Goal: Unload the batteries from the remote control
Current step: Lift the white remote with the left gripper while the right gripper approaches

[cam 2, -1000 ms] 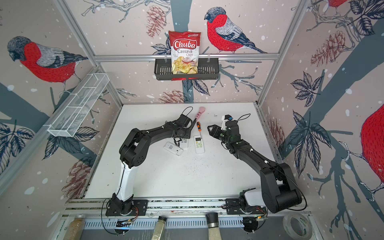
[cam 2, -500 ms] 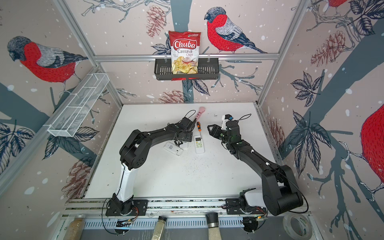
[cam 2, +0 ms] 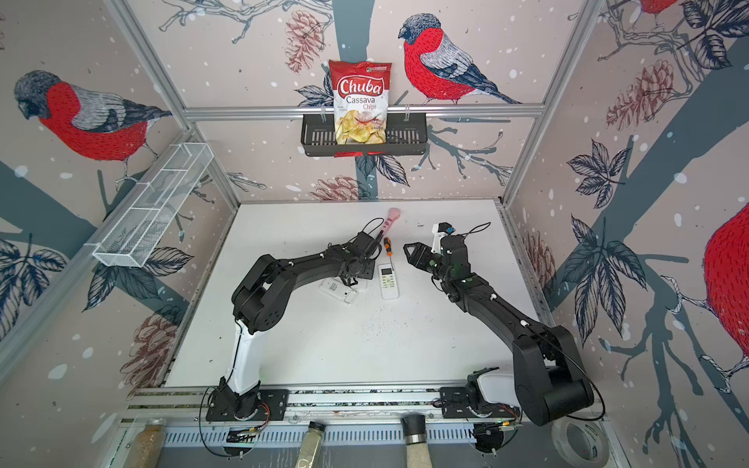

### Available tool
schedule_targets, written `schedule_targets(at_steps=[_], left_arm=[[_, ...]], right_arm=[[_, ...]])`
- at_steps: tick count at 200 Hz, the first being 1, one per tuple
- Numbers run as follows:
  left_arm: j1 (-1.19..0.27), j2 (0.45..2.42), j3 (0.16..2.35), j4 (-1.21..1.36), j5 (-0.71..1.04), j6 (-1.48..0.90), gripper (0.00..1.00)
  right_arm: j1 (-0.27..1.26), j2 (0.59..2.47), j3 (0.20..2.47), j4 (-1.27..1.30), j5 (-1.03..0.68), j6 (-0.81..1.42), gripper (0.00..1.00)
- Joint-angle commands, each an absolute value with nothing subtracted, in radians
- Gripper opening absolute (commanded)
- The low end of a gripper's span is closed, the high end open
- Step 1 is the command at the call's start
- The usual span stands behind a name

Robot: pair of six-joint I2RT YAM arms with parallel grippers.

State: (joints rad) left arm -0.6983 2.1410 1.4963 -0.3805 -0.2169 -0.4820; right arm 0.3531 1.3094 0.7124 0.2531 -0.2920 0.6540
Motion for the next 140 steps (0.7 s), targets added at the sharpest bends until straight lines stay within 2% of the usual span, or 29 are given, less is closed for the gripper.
schedule_targets(at_steps=[1, 22, 90, 140], left_arm=[[-0.704, 2.155, 1.490, -0.419, -0.188, -0.497, 0.59], [-0.704, 2.155, 1.487, -0.412, -0.181, -0.495, 0.54], [-0.703, 2.082, 1.483, -0.395, -0.134, -0.470, 0.51], [-0.649, 1.931, 1.424, -0.284, 0.088, -0.456, 0.52]], right_arm=[[0.354, 1.298, 0.710, 0.256, -0.287, 0.648, 0.65], [0.353, 1.298, 0.710, 0.253, -0.287, 0.647, 0.65], [0.330, 1.302, 0.719, 0.254, -0.312, 0.638, 0.66], [0.281, 1.298, 0.759, 0.278, -0.439, 0.628, 0.69]])
